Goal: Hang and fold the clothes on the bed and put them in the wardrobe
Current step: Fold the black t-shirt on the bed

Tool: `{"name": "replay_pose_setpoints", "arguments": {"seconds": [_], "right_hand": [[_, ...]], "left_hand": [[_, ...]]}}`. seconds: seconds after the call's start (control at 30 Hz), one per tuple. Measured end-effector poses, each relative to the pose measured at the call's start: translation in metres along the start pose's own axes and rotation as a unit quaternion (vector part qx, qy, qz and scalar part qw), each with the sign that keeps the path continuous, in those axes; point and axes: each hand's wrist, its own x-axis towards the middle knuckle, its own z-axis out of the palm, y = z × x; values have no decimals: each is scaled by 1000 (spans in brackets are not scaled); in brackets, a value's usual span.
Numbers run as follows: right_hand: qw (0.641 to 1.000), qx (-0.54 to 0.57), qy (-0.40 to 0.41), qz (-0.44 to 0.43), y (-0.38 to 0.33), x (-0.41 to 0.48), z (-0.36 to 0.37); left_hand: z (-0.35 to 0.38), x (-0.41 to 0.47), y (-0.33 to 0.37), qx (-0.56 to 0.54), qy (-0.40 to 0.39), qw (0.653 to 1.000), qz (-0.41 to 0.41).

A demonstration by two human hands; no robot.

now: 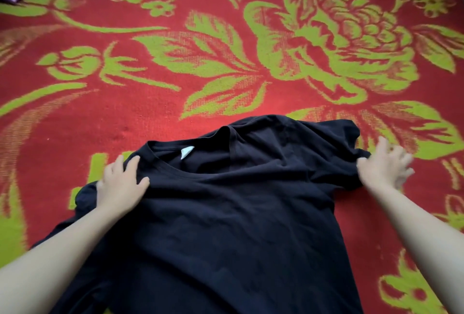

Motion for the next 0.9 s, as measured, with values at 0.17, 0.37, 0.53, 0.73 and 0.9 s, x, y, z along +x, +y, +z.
{"name": "replay_pose_setpoints", "arguments": {"seconds": [0.17, 0.37, 0.53, 0.73, 0.9], "right_hand": [[935, -46, -84, -341, -87, -31, 14], [868, -42, -177, -461, -169, -59, 50], [867, -172, -100, -456, -182, -54, 57], [955, 51, -70, -284, -201, -15, 28], [960, -39, -85, -266, -207, -29, 33]], "left_hand": [[-13, 30, -10, -63, 4, 997, -48], [-16, 43, -3, -139, -1, 988, -75], [-25, 46, -10, -296, 80, 951, 27], [-48, 66, -15, -396, 115, 910, 51], [-39, 81, -4, -318, 168, 929, -89]]}}
